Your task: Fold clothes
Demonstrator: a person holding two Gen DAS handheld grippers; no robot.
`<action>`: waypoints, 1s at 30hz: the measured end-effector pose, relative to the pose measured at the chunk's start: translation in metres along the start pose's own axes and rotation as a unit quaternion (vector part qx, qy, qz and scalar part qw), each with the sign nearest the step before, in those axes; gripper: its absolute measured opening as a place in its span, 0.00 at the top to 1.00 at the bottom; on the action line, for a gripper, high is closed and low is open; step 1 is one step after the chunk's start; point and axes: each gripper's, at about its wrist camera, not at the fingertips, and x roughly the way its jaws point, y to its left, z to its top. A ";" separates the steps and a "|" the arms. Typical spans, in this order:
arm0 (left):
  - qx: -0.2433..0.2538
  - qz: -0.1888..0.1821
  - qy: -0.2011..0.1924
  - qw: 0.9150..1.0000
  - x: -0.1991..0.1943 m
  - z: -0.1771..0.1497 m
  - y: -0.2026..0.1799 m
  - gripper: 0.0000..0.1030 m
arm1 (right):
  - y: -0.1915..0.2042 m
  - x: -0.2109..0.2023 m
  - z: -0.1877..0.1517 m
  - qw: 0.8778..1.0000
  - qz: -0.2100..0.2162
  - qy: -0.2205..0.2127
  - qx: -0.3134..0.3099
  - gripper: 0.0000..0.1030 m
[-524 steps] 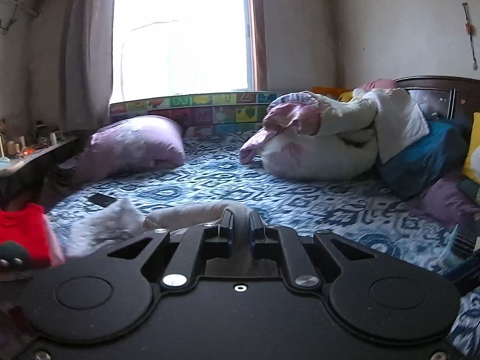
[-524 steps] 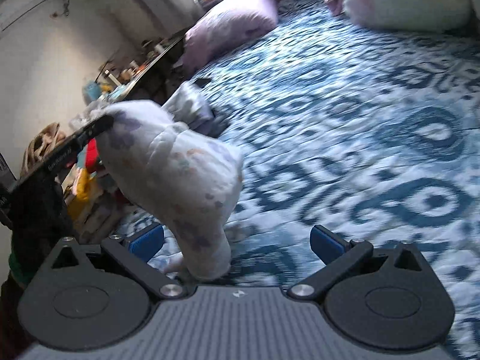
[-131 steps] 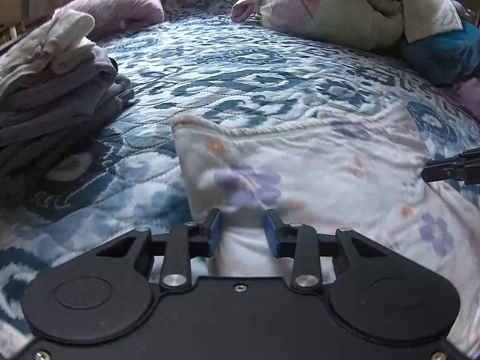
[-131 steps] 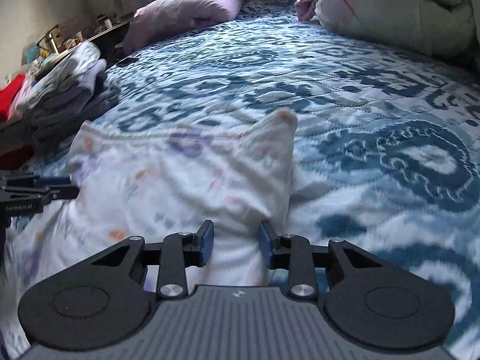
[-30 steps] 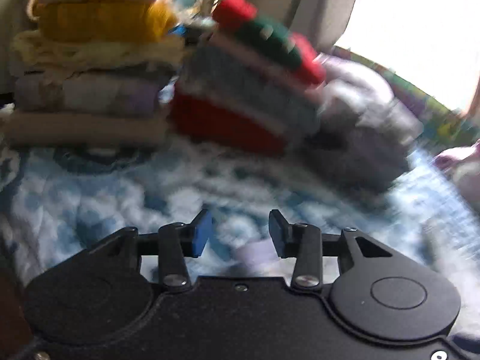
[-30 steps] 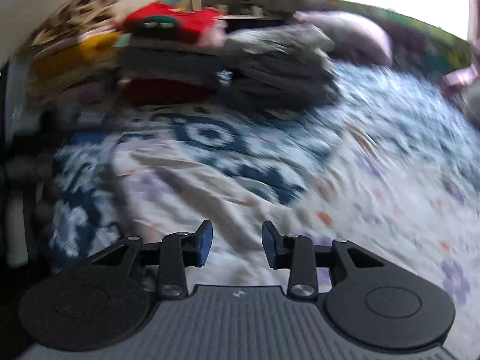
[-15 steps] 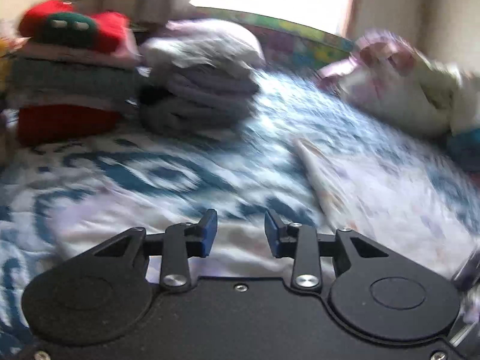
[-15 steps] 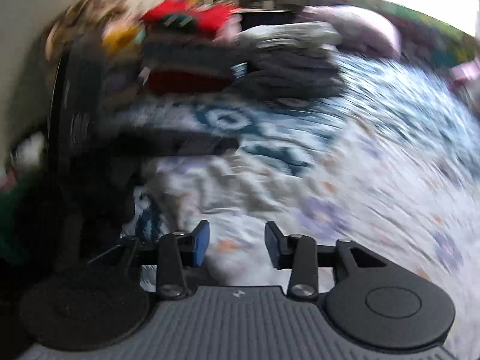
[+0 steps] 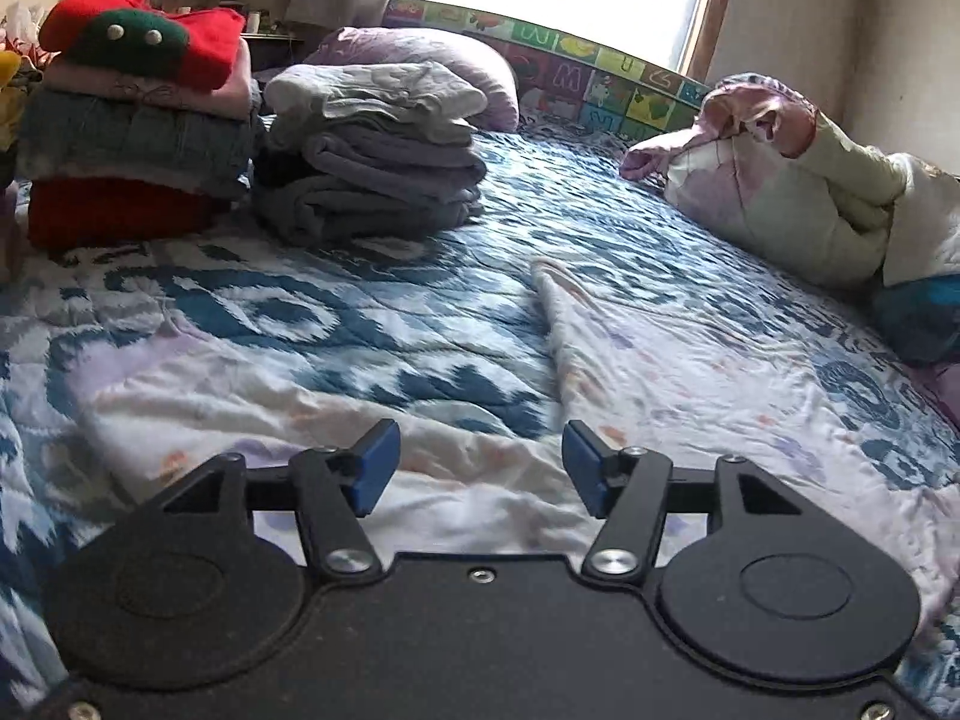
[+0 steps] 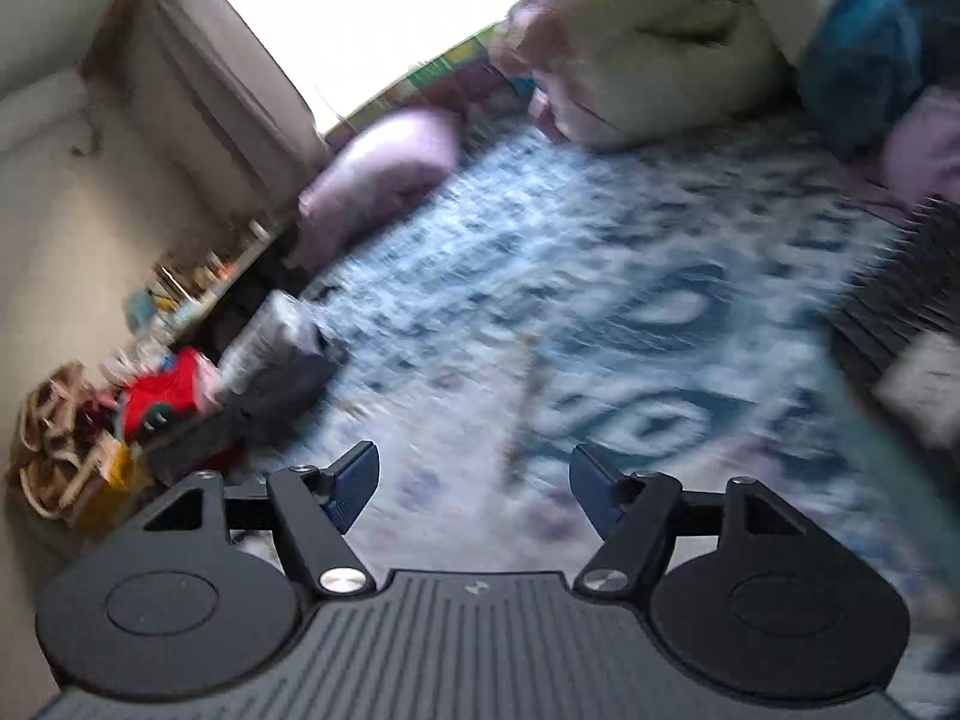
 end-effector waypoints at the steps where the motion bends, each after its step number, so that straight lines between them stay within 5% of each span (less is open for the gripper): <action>1: 0.002 -0.010 -0.001 1.000 -0.004 -0.001 -0.007 0.43 | -0.007 -0.004 -0.004 1.000 -0.022 0.016 -0.014 0.32; 6: 0.058 -0.061 0.004 0.996 -0.019 -0.022 -0.056 0.43 | -0.032 0.000 -0.037 0.988 -0.125 0.058 -0.066 0.36; 12: 0.128 -0.129 0.038 0.983 -0.018 -0.047 -0.130 0.50 | -0.091 0.046 -0.086 0.986 -0.139 -0.005 0.094 0.36; 18: 0.173 -0.175 0.055 0.968 0.011 -0.057 -0.208 0.66 | -0.130 0.074 -0.106 0.949 -0.153 -0.108 0.255 0.37; 19: 0.174 -0.182 0.060 0.966 0.018 -0.058 -0.219 0.66 | -0.133 0.077 -0.108 0.944 -0.155 -0.121 0.267 0.47; 20: 0.174 -0.190 0.065 0.964 0.024 -0.060 -0.229 0.66 | -0.135 0.080 -0.110 0.938 -0.156 -0.133 0.279 0.68; 22: 0.187 -0.202 0.072 0.959 0.037 -0.067 -0.250 0.66 | -0.137 0.086 -0.112 0.935 -0.165 -0.138 0.281 0.86; 25: 0.247 -0.178 0.096 0.948 0.057 -0.093 -0.277 0.64 | -0.133 0.077 -0.114 0.934 -0.184 -0.153 0.263 0.90; 28: 0.294 -0.165 0.072 0.939 0.053 -0.100 -0.286 0.62 | -0.139 0.068 -0.113 0.935 -0.201 -0.153 0.250 0.93; 30: 0.271 -0.176 0.068 0.944 0.043 -0.092 -0.277 0.62 | -0.150 0.065 -0.110 0.935 -0.203 -0.144 0.254 0.93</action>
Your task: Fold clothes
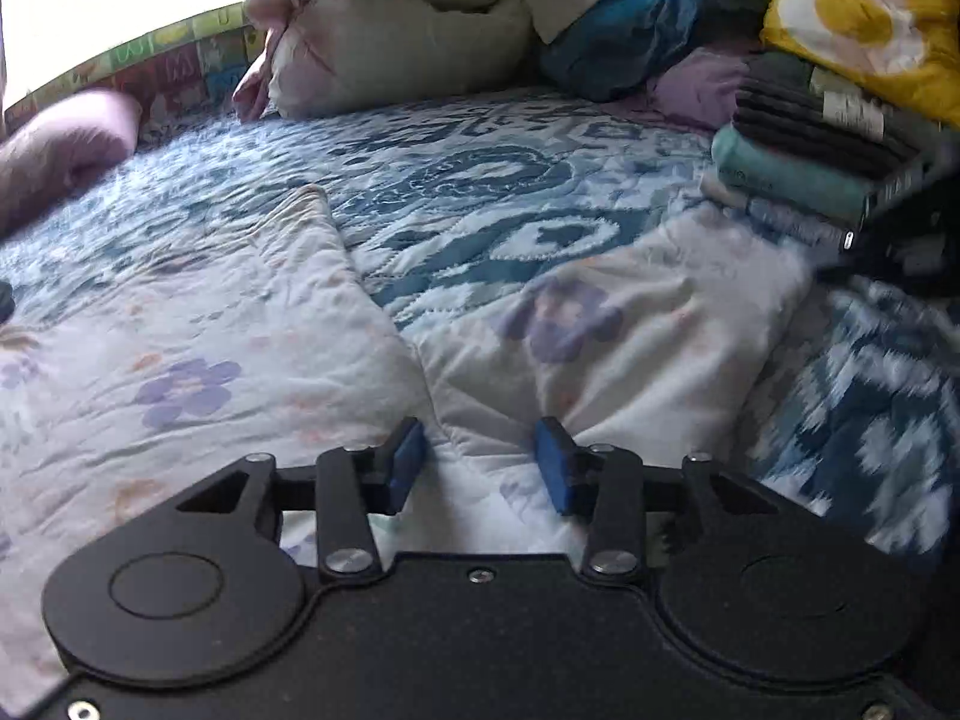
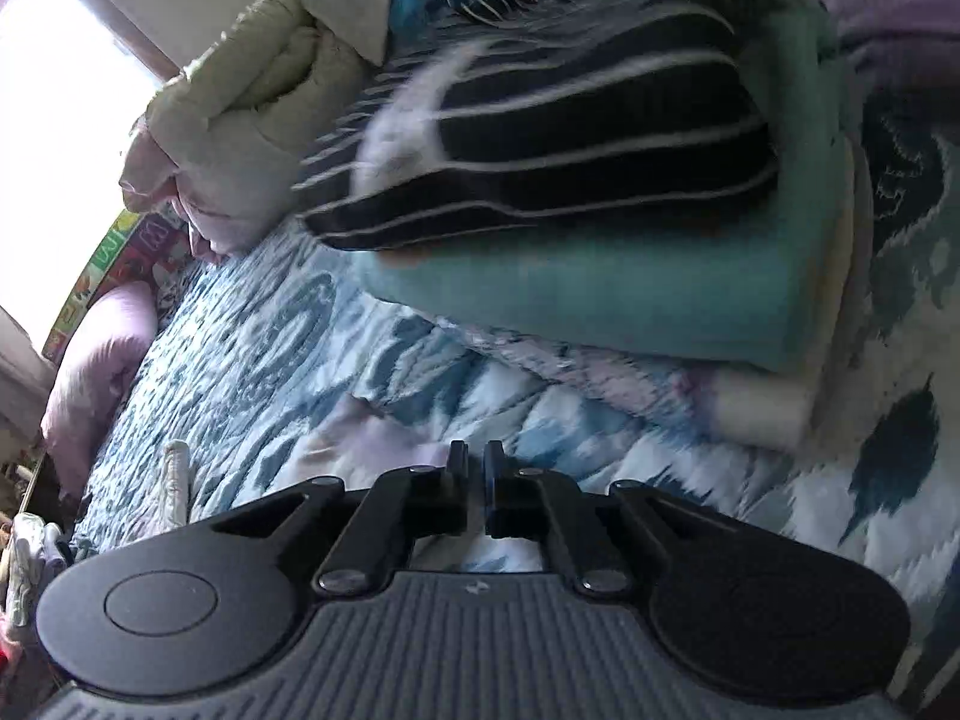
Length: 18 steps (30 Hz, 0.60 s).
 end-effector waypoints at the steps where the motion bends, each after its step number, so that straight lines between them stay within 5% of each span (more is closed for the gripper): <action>1: -0.012 -0.003 -0.011 1.000 -0.010 -0.001 0.004 0.62 | -0.001 -0.004 0.002 1.000 0.005 0.001 -0.003 0.90; 6: -0.046 -0.010 -0.010 0.999 -0.025 -0.026 0.005 0.62 | 0.031 -0.023 -0.006 0.995 0.062 0.018 -0.079 0.90; 10: 0.008 0.003 0.003 1.000 -0.016 -0.027 -0.007 0.58 | 0.081 -0.005 -0.038 0.973 0.126 0.077 -0.175 0.83; 14: -0.023 -0.003 0.004 1.000 -0.044 -0.014 0.009 0.54 | 0.105 0.021 -0.074 0.959 0.082 0.120 -0.244 0.82; 18: -0.035 0.015 -0.019 0.999 -0.083 -0.030 0.036 0.51 | 0.104 -0.003 -0.075 0.967 0.115 0.103 -0.205 0.76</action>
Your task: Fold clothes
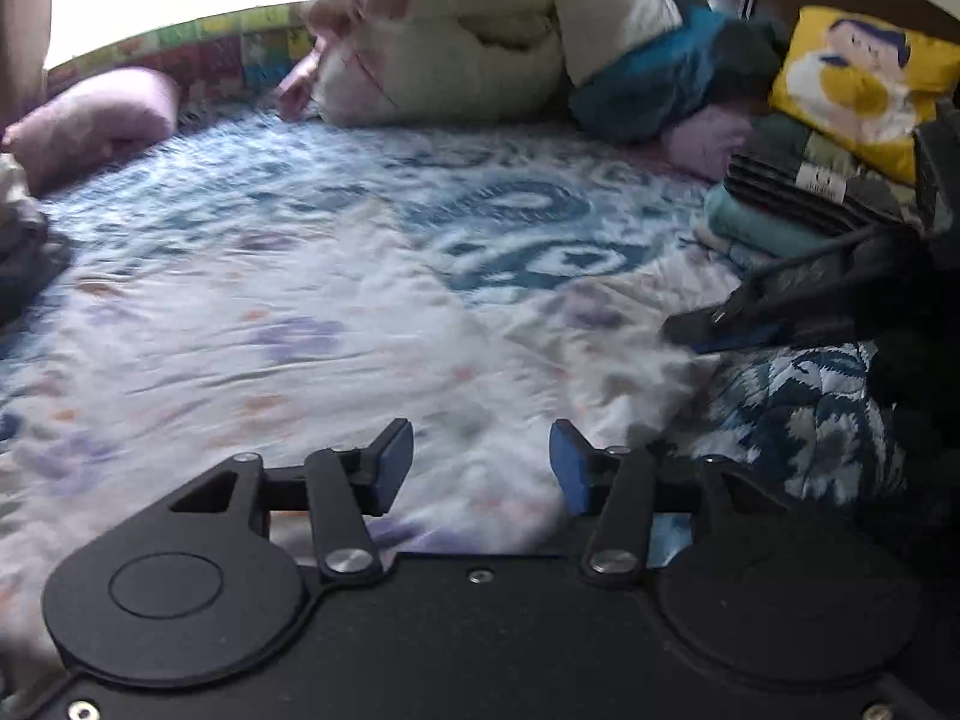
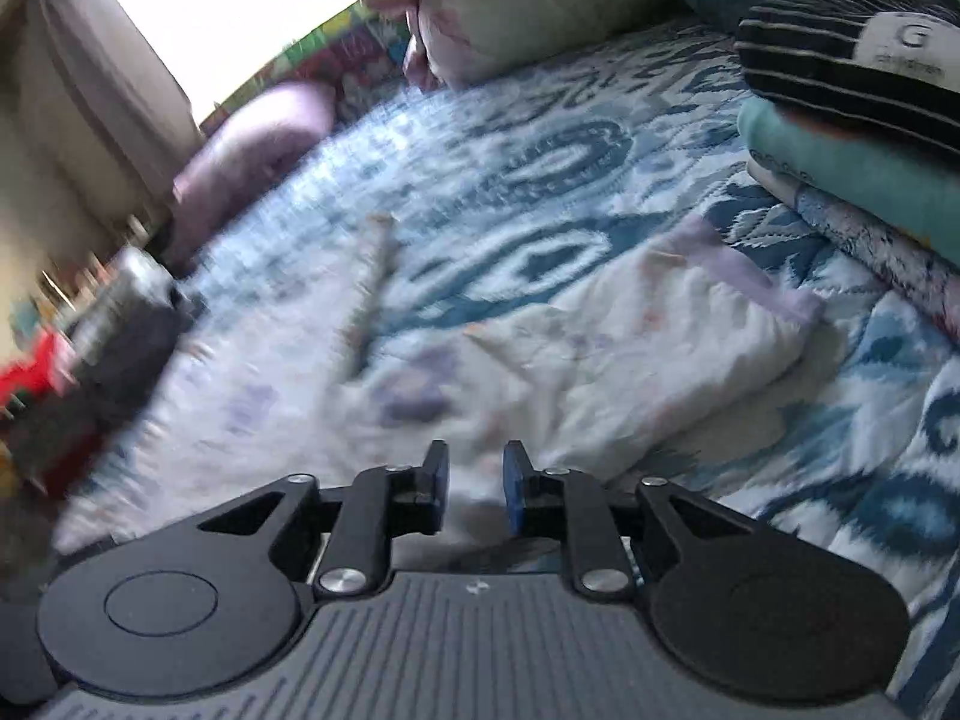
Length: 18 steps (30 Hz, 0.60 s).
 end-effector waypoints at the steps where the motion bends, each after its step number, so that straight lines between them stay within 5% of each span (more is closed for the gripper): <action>1: -0.008 0.008 -0.002 1.000 -0.007 -0.004 0.009 0.51 | 0.003 -0.008 -0.001 1.000 0.007 -0.005 0.003 0.70; 4: -0.055 0.031 -0.004 0.998 -0.024 -0.014 0.041 0.50 | 0.019 -0.023 -0.006 0.999 0.034 -0.010 0.002 0.69; 7: -0.118 0.051 -0.010 0.992 -0.028 -0.024 0.075 0.50 | 0.035 -0.025 -0.016 0.998 0.056 -0.005 0.011 0.54; 9: -0.137 0.055 -0.013 0.989 -0.024 -0.030 0.086 0.50 | 0.050 -0.019 -0.025 0.997 0.072 -0.003 -0.004 0.53; 11: -0.118 0.069 0.034 0.990 -0.005 -0.045 0.089 0.53 | 0.069 -0.011 -0.036 0.995 0.087 -0.001 -0.039 0.63; 14: -0.016 0.092 0.027 0.995 -0.004 -0.057 0.069 0.52 | 0.086 0.017 -0.054 0.994 0.063 0.050 -0.073 0.67; 16: -0.029 0.082 0.027 0.996 -0.014 -0.049 0.067 0.52 | 0.092 0.039 -0.066 0.991 0.034 0.097 -0.084 0.79; 18: -0.070 0.064 0.012 0.995 -0.027 -0.044 0.074 0.52 | 0.092 0.035 -0.065 0.993 0.033 0.088 -0.070 0.81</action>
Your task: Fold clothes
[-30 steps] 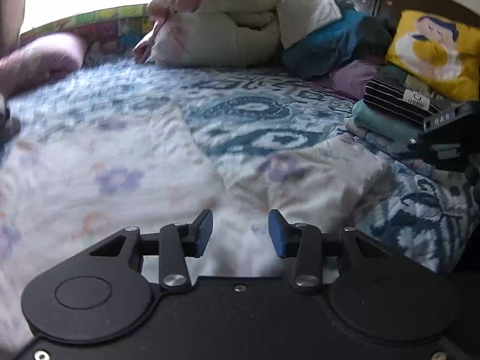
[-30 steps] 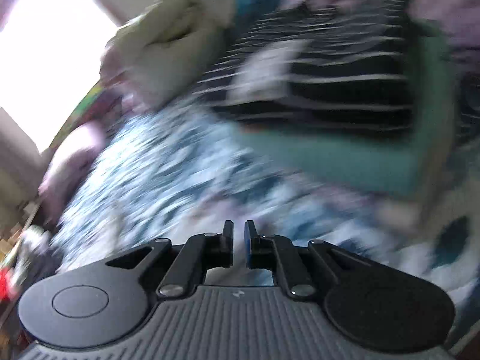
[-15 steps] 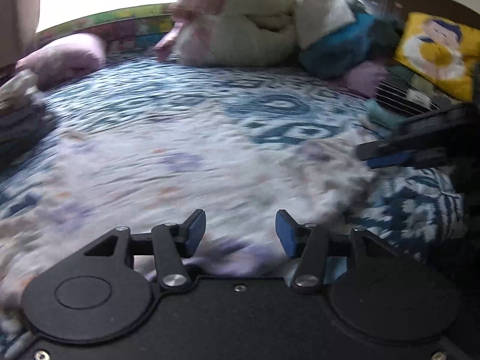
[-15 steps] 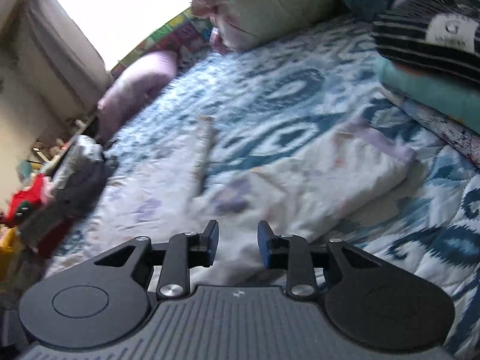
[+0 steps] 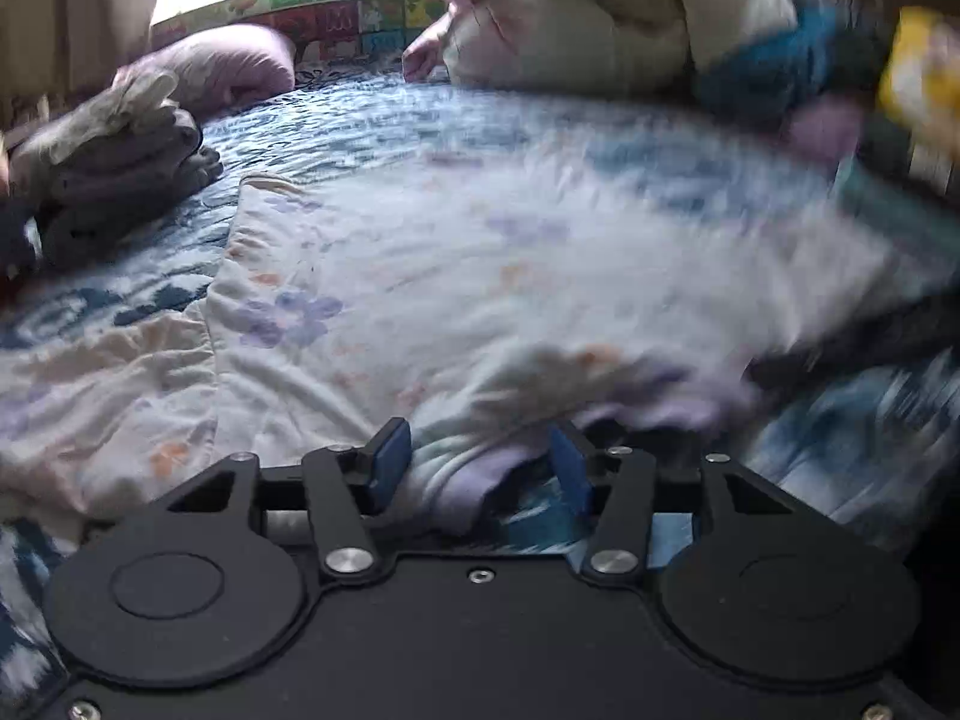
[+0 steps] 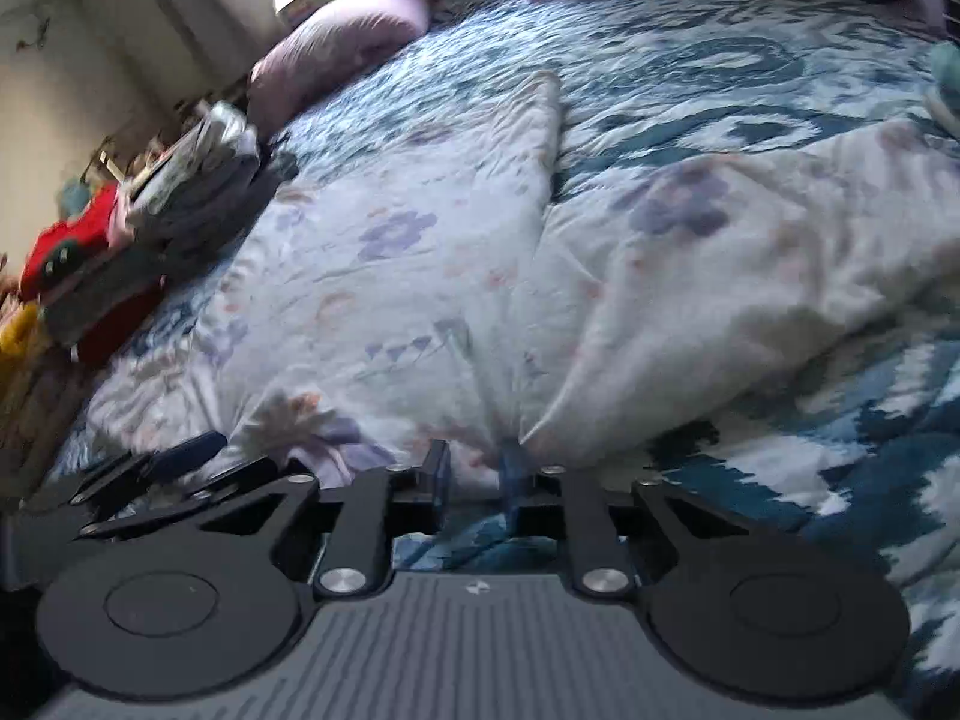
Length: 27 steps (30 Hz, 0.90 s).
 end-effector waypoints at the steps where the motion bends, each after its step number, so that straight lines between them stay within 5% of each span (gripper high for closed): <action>1: -0.015 -0.004 0.001 1.000 -0.004 0.001 0.004 0.50 | 0.000 -0.004 0.001 1.000 0.005 -0.003 0.010 0.78; 7: -0.086 -0.031 0.052 0.994 -0.015 -0.001 0.018 0.22 | 0.006 -0.034 -0.007 0.999 0.026 -0.041 -0.001 0.44; 12: -0.025 0.024 0.115 0.993 -0.006 -0.022 -0.002 0.13 | 0.009 -0.033 -0.018 0.999 -0.020 -0.042 0.019 0.25; 13: -0.007 0.029 0.122 0.992 -0.002 -0.026 -0.007 0.04 | 0.014 -0.031 -0.020 0.999 -0.033 -0.040 0.011 0.20; 21: -0.004 0.030 0.106 0.994 0.000 -0.038 -0.006 0.00 | 0.036 -0.017 -0.032 0.992 -0.108 -0.027 -0.055 0.11; 27: -0.002 0.027 0.101 0.995 0.000 -0.036 -0.006 0.00 | 0.036 -0.019 -0.031 0.990 -0.123 -0.040 -0.058 0.11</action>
